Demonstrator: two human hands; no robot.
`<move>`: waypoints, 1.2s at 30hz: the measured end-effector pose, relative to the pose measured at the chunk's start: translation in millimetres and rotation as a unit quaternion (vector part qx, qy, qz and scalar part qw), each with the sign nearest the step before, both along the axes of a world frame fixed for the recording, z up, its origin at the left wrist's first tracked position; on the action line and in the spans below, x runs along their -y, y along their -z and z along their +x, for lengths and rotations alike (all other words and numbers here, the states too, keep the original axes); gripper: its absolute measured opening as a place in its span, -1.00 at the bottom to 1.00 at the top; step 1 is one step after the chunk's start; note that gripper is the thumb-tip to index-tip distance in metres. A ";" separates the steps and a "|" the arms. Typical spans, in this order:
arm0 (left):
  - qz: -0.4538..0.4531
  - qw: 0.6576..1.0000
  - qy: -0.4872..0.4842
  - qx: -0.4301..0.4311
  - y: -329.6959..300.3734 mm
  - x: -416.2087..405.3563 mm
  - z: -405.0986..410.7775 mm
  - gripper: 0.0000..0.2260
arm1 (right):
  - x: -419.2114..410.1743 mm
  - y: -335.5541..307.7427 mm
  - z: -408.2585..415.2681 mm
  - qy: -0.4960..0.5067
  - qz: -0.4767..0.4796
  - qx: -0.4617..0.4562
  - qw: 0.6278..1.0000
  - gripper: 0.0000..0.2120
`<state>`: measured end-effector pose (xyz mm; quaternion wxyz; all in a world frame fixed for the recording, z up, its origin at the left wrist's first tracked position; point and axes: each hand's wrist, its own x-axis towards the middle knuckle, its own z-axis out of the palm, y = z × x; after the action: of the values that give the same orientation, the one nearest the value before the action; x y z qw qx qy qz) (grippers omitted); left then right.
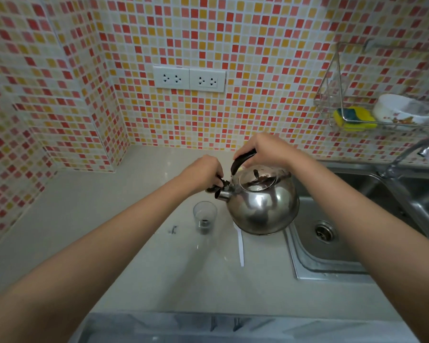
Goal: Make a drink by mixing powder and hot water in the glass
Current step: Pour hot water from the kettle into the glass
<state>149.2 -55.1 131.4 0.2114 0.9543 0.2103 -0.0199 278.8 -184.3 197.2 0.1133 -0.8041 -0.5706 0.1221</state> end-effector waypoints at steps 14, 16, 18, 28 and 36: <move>0.012 0.999 -0.008 -0.039 10.6 1.4 -14.1 -0.71 | -19.2 3.8 -30.8 -0.039 -0.066 0.091 0.993 -0.72; 0.011 0.999 -0.010 -0.046 11.2 1.8 -14.6 -0.70 | -21.1 3.4 -32.3 -0.043 -0.071 0.092 0.992 -0.72; 0.011 0.998 -0.012 -0.053 12.6 2.6 -15.0 -0.70 | -21.9 3.9 -32.9 -0.045 -0.074 0.090 0.992 -0.72; 0.021 0.997 -0.013 -0.071 17.3 4.3 -17.4 -0.70 | -27.6 10.5 -36.0 -0.064 -0.094 0.091 0.989 -0.72; 0.019 0.997 -0.014 -0.068 20.7 2.8 -20.6 -0.74 | -38.1 9.4 -37.8 -0.082 -0.109 0.104 0.985 -0.73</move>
<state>128.6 -57.9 110.8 0.1784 0.9515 0.2384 -0.0779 241.0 -146.2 187.8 -0.0451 -0.7706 -0.6264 0.1085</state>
